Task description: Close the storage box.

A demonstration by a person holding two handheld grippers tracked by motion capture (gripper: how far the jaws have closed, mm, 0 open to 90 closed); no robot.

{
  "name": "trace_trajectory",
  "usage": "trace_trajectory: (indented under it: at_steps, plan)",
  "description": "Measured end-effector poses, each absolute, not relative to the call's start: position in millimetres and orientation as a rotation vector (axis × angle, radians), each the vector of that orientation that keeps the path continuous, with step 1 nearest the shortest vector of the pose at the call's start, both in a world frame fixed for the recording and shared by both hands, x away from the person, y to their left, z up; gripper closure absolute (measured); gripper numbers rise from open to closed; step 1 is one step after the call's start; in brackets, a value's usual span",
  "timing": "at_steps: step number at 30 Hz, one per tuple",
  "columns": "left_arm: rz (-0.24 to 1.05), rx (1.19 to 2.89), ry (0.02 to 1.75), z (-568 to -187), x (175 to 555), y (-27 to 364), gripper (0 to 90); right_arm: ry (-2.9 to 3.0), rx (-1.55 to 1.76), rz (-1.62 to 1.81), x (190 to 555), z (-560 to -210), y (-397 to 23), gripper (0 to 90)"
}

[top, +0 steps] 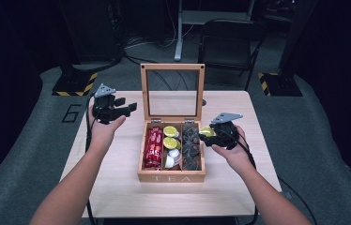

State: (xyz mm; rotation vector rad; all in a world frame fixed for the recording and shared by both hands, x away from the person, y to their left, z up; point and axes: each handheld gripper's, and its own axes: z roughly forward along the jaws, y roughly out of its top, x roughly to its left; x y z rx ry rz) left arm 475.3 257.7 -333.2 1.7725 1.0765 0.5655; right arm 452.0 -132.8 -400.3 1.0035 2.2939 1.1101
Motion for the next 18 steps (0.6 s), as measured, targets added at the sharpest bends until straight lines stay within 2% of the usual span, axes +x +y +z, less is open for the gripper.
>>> trace_trajectory:
  at_steps: [18]
  plan:
    - [0.568, 1.773, 1.079, -334, 475, 258, 43.1, 2.23, 1.12, 1.028, 451, -421, -169, 36.8]
